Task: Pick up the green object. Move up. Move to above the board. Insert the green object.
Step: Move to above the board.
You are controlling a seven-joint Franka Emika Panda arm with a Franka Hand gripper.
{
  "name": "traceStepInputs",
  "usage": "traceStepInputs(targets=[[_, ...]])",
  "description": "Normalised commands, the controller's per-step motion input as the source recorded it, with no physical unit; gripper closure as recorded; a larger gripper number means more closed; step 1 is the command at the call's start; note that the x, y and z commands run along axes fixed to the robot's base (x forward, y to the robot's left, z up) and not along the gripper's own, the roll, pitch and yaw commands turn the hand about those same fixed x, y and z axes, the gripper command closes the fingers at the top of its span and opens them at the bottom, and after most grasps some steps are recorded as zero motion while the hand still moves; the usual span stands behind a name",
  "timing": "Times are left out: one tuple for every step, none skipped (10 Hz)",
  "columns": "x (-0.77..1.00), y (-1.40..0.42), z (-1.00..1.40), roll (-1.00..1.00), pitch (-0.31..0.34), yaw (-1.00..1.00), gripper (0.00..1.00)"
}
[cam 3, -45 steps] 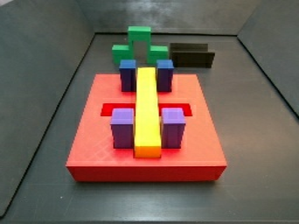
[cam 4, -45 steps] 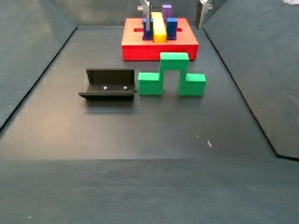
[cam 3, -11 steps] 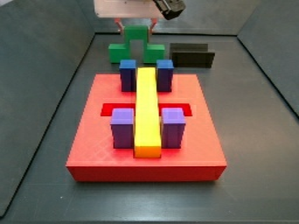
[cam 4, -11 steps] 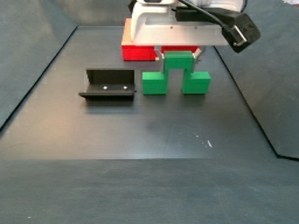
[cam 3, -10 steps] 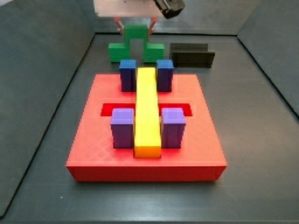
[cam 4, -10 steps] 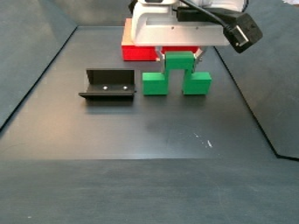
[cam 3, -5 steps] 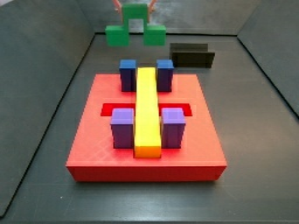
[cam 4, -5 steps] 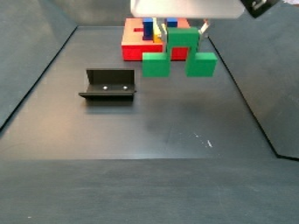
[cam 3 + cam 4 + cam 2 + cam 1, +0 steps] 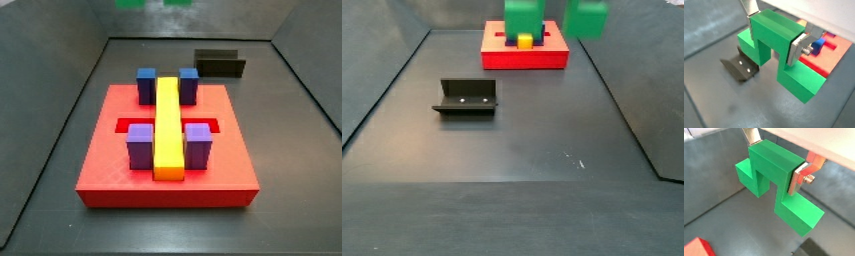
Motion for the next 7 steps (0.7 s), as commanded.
traceStepInputs(targets=[[0.03, 0.01, 0.72, 0.0, 0.093, 0.0, 1.0], [0.03, 0.0, 0.3, 0.0, 0.075, 0.0, 1.0], [0.18, -1.4, 0.2, 0.05, 0.336, -0.25, 1.0], [0.17, -1.4, 0.21, 0.06, 0.32, -0.2, 1.0], [0.19, -1.4, 0.21, 0.06, 0.278, -0.1, 1.0], [0.21, -1.4, 0.21, 0.0, 0.23, -0.06, 1.0], [0.22, -1.4, 0.21, -0.01, 0.194, -0.03, 1.0]])
